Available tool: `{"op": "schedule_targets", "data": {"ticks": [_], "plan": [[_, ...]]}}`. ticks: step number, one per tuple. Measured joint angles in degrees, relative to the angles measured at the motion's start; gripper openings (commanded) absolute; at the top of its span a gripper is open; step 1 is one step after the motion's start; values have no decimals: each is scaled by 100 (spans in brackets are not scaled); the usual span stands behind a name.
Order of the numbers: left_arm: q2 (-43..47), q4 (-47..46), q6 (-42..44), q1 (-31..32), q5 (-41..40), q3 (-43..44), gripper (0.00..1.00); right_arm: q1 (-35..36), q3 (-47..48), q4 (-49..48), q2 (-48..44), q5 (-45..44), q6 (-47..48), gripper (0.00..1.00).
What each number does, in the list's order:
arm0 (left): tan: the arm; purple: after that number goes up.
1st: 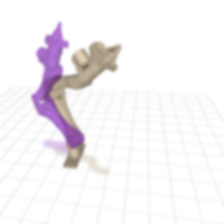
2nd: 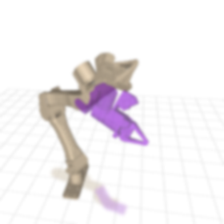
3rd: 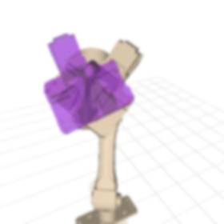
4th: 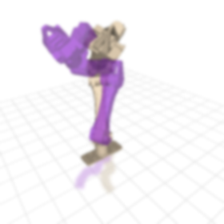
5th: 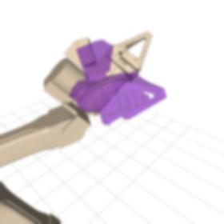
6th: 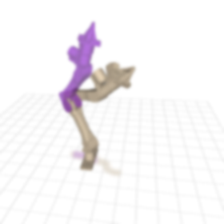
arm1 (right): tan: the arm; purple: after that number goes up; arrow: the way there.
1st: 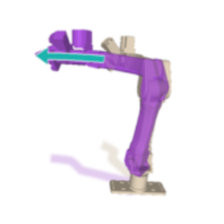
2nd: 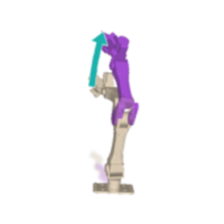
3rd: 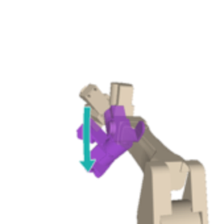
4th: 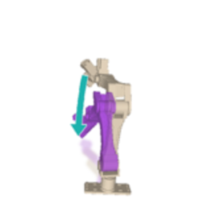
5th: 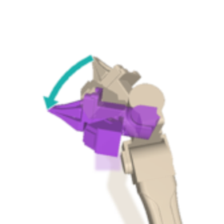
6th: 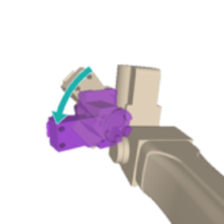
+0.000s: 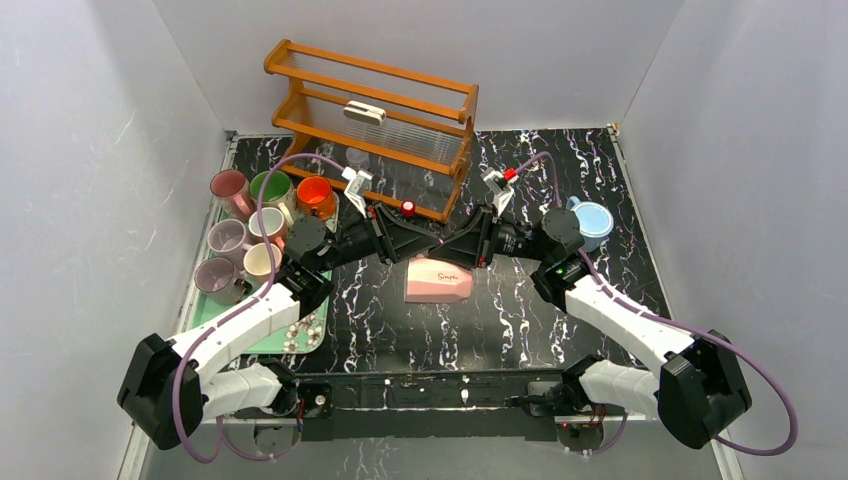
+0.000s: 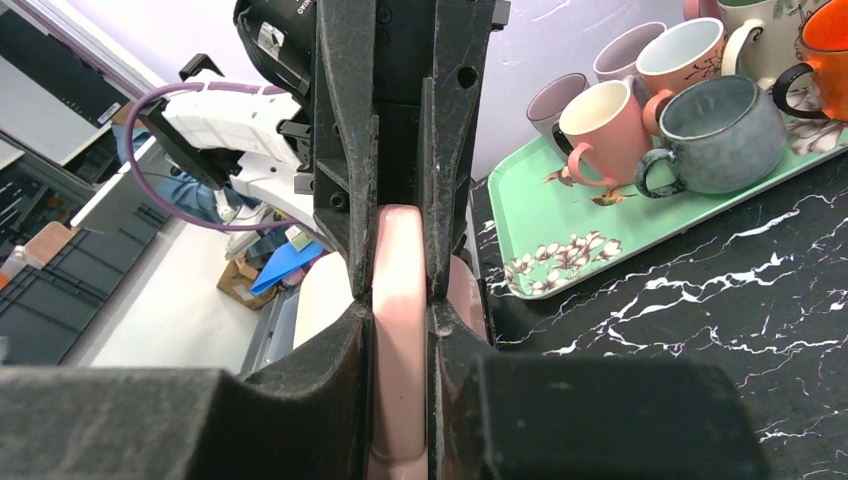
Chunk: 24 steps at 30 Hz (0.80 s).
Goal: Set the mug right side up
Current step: Turn over the cup at the center of the board.
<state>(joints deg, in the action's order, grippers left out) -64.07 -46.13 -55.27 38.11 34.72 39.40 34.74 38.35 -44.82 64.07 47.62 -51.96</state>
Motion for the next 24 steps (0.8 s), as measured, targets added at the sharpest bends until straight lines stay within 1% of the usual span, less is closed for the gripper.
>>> {"op": "schedule_targets", "data": {"ticks": [5,8,10,15,20,21,22,24], "plan": [[-39,79,13,13,-96,55,0,-7,-4,219,-98,-170,66,23],[-61,448,155,61,-149,240,0,-4,-50,487,-291,-361,190,39],[-68,791,345,107,-229,382,0,9,-66,776,-448,-498,334,47],[-105,1840,1001,229,-372,739,0,114,-66,1714,-861,-861,807,65],[-249,3289,1980,264,-426,1261,0,127,-66,2592,-1322,-1246,1222,85],[-295,3639,2236,260,-485,1370,0,122,-66,2743,-1447,-1314,1290,90],[-343,3993,2503,249,-595,1453,0,127,-63,2844,-1558,-1338,1333,98],[-483,4708,3034,210,-876,1585,0,136,-44,3108,-1884,-1443,1456,99]]}}
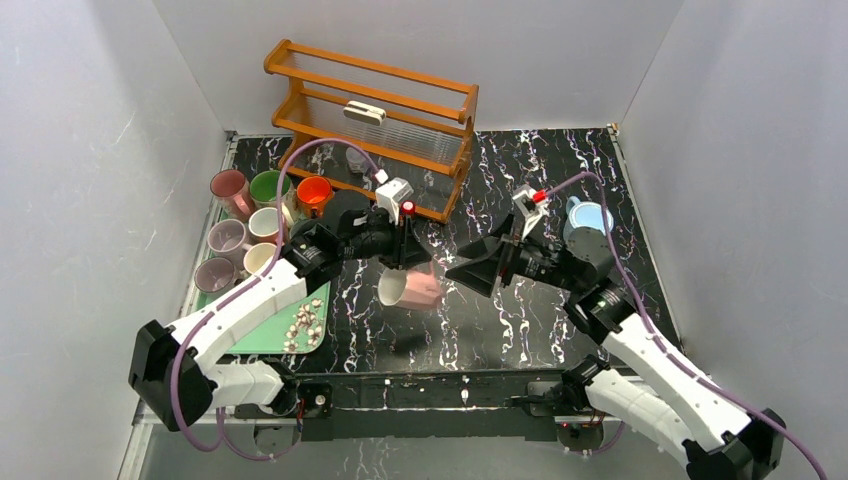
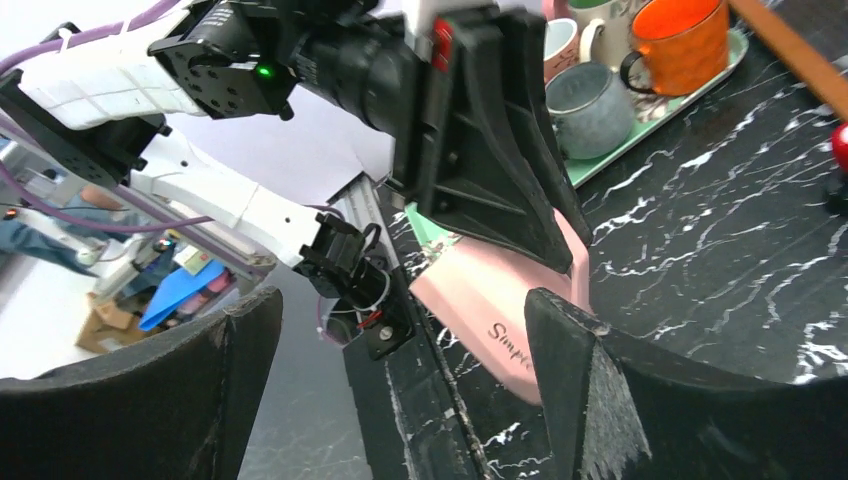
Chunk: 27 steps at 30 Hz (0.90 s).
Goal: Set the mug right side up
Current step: Turn over the cup at the center of the board, then place the cup on the tray.
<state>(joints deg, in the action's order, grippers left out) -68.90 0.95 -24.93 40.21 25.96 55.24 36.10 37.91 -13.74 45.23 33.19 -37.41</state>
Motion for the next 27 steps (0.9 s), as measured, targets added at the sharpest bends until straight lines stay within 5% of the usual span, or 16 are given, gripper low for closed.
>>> {"op": "schedule_targets", "data": {"ticks": [11,27], "plan": [[-229,2732,2531,-55,-1384,481,0,4,170,1440,-1049,-719,566,99],[-404,3338,3652,-87,-3311,391,0,4,168,2022,-1353,-1045,879,99]]}}
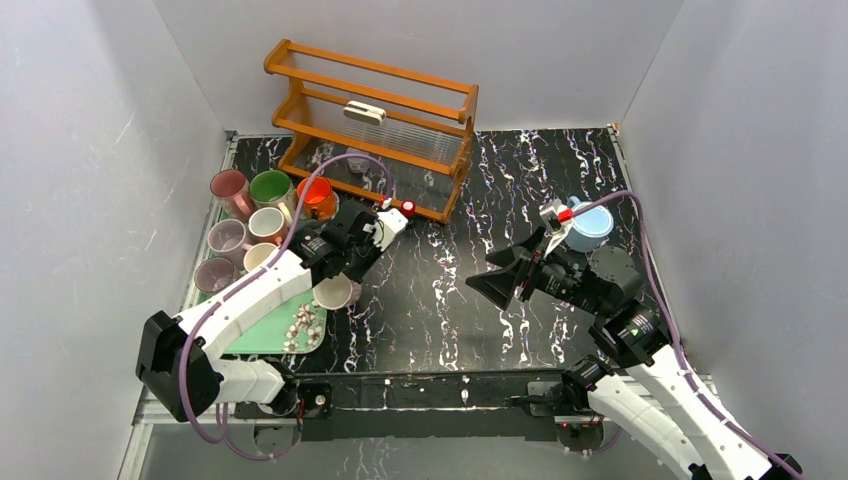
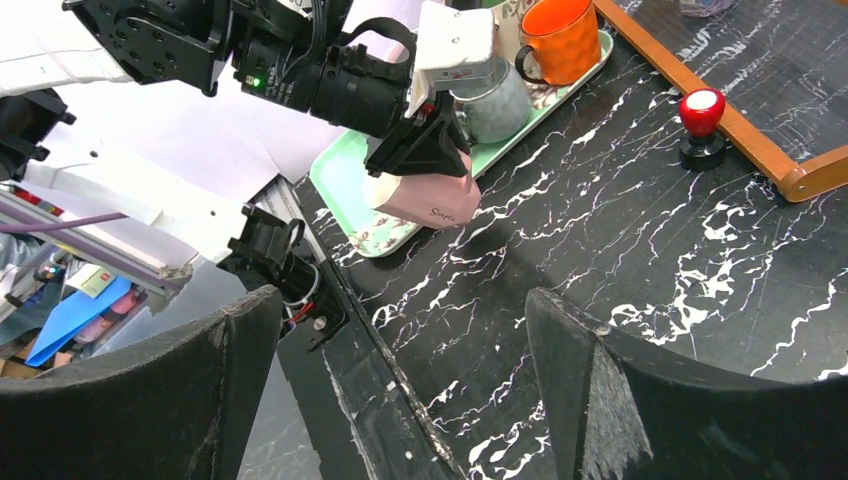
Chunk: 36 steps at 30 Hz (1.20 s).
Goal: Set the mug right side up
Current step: Place the cup on the tray.
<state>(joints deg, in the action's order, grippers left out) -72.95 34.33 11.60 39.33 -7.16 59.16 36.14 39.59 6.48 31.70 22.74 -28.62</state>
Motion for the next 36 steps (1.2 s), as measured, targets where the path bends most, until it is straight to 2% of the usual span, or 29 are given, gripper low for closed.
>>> {"op": "schedule_targets", "data": {"ticks": [20,36], "plan": [[-197,588,129,-474,-232,94,0,0,0,68,61,-33,216,99],[-608,1762,264,-474,-610,1300,0,0,0,72,42,-31,334,99]]}}
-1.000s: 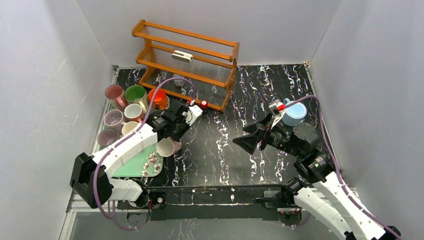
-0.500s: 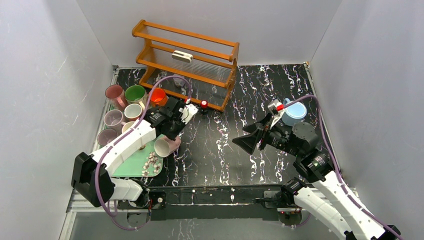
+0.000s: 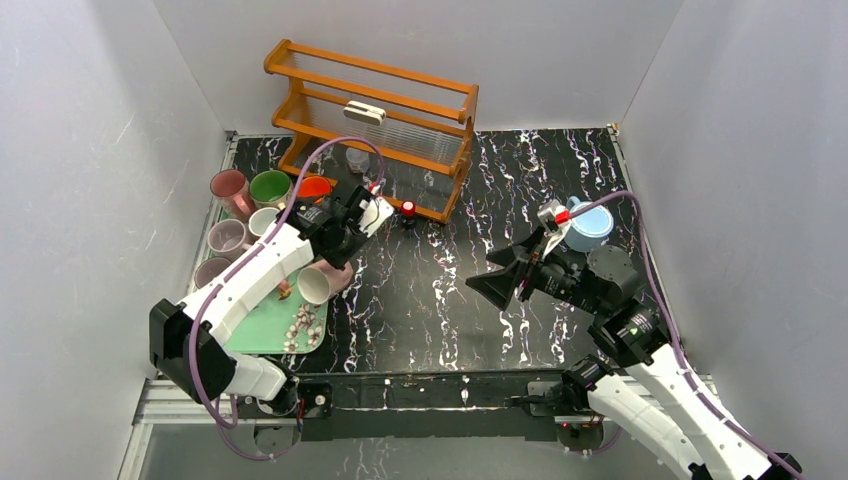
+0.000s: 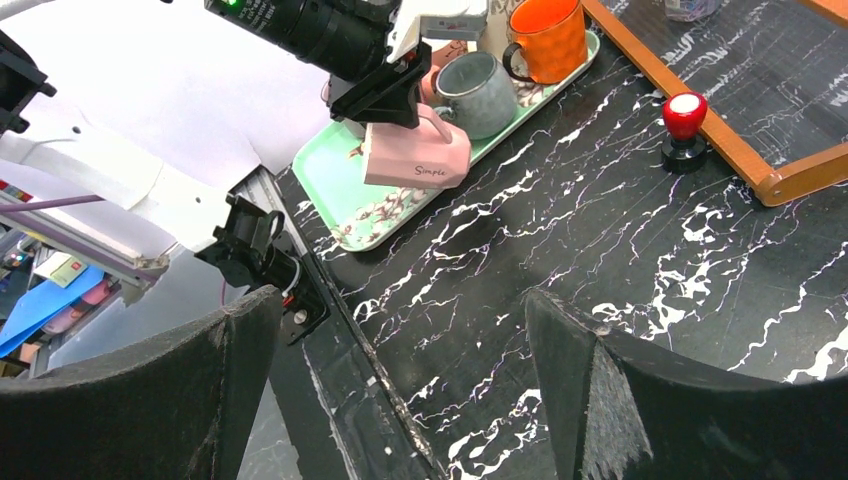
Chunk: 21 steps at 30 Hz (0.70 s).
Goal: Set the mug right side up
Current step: Place the cup on the tray.
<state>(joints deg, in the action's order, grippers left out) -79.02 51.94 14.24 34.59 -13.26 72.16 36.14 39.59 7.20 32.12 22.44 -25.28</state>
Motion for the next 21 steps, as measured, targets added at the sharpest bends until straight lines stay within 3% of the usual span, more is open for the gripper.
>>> {"op": "schedule_targets", "data": {"ticks": [10,21], "plan": [[131,859,-37,-94,-605,31,0,0,7,297,-363,-9,-2,99],[31,914,-15,-520,-863,-372,0,0,197,664,-597,-66,55,99]]}}
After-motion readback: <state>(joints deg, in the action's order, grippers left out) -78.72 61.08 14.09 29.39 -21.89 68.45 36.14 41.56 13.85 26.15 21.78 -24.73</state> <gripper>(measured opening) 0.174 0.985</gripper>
